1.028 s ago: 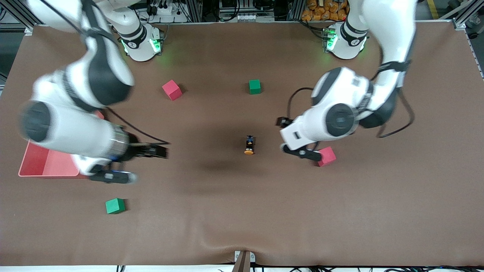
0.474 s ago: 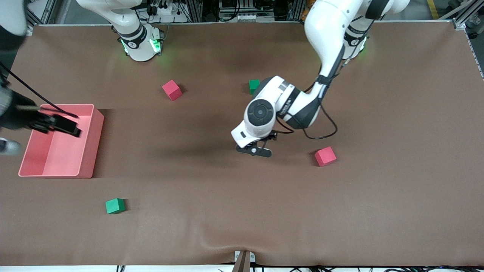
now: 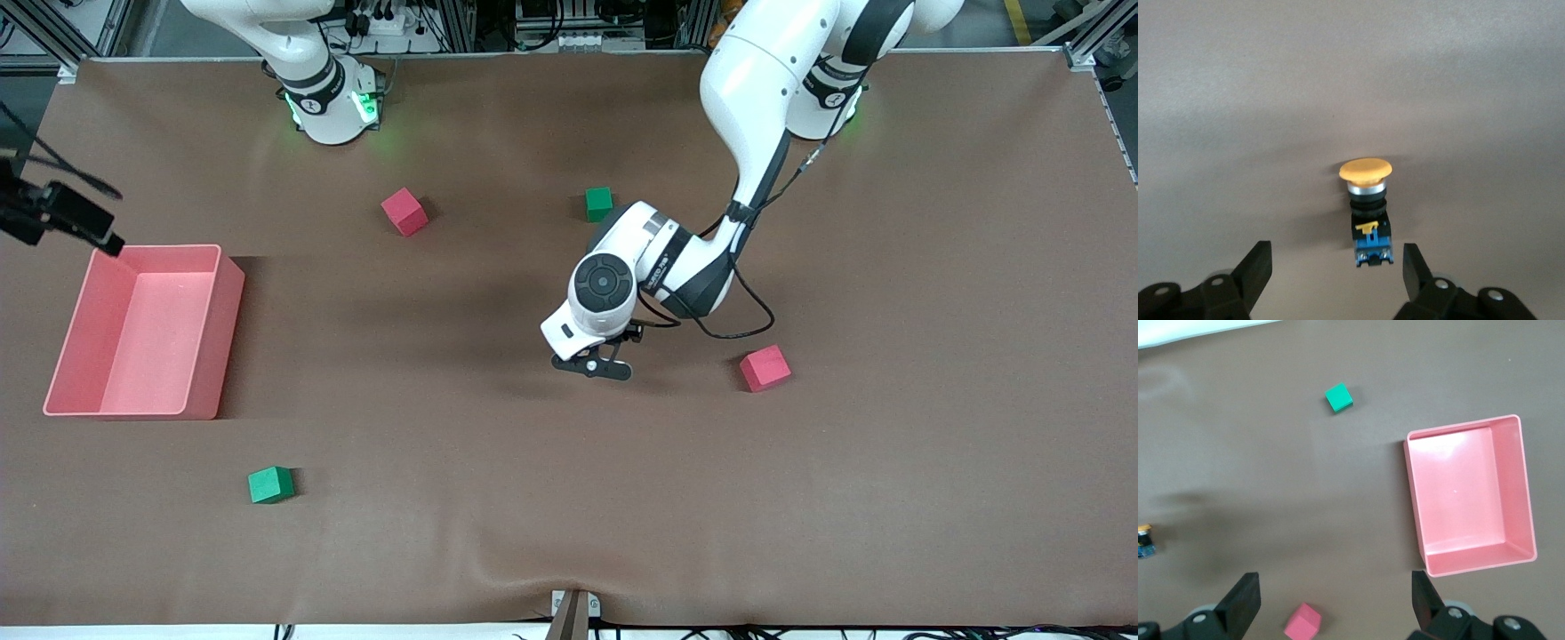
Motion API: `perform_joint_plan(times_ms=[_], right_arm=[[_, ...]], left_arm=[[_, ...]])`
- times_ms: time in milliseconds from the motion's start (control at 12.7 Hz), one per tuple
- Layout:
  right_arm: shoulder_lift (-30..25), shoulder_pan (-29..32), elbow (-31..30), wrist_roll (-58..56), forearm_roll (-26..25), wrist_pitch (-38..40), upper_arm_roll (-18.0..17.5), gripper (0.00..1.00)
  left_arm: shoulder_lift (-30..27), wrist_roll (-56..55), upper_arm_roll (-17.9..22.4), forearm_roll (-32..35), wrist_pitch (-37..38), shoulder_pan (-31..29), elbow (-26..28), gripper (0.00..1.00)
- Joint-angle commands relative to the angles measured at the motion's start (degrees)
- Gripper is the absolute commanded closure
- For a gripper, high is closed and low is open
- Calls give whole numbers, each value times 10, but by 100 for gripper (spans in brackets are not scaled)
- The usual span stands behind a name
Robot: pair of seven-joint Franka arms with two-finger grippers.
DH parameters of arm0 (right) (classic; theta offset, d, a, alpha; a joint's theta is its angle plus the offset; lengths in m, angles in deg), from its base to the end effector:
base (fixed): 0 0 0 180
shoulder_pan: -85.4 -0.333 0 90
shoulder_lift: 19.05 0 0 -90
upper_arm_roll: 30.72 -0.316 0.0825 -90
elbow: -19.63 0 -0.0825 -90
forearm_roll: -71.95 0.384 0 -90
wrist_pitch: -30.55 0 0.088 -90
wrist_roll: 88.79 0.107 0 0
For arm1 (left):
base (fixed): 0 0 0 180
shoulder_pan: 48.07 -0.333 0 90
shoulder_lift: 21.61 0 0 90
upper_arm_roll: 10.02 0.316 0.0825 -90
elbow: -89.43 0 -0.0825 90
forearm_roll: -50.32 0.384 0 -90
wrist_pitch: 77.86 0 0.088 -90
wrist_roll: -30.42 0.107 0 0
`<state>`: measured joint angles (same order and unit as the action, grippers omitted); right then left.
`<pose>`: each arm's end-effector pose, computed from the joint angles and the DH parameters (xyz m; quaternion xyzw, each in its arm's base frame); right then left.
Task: Place and upright button with both arms
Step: 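Release the button on the table while the left gripper reaches it, then grasp the lying button with the left gripper while the right arm retracts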
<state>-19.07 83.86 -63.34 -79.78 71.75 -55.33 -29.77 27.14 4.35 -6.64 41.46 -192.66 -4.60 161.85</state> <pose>0.5467 0.0052 0.6757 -0.9970 0.0736 -0.0256 0.0004 0.5526 -0.4911 0.2360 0.9930 -0.0945 -0.0706 0.0084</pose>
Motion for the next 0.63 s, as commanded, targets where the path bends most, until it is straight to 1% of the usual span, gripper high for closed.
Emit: perform_joint_plan(times_ms=[0, 158, 237, 395, 474, 553], right_arm=[[-47, 8, -74, -15, -14, -24, -8, 0], [-32, 11, -55, -21, -14, -30, -7, 0], [-22, 12, -42, -35, -15, -28, -7, 0], [-16, 21, -33, -102, -16, -28, -7, 0], [-16, 22, -33, -134, -16, -28, -7, 0], [-16, 22, -33, -134, -16, -27, -7, 0]], left_arm=[[21, -5, -2, -2, -9, 3, -19, 13], [35, -4, -3, -31, -9, 2, -28, 13], [43, -3, -3, -34, -9, 2, -36, 14], [47, 0, -3, -43, -9, 1, -39, 18], [48, 0, -3, -49, -9, 1, -39, 23], [49, 0, -3, -53, -9, 1, -39, 26]])
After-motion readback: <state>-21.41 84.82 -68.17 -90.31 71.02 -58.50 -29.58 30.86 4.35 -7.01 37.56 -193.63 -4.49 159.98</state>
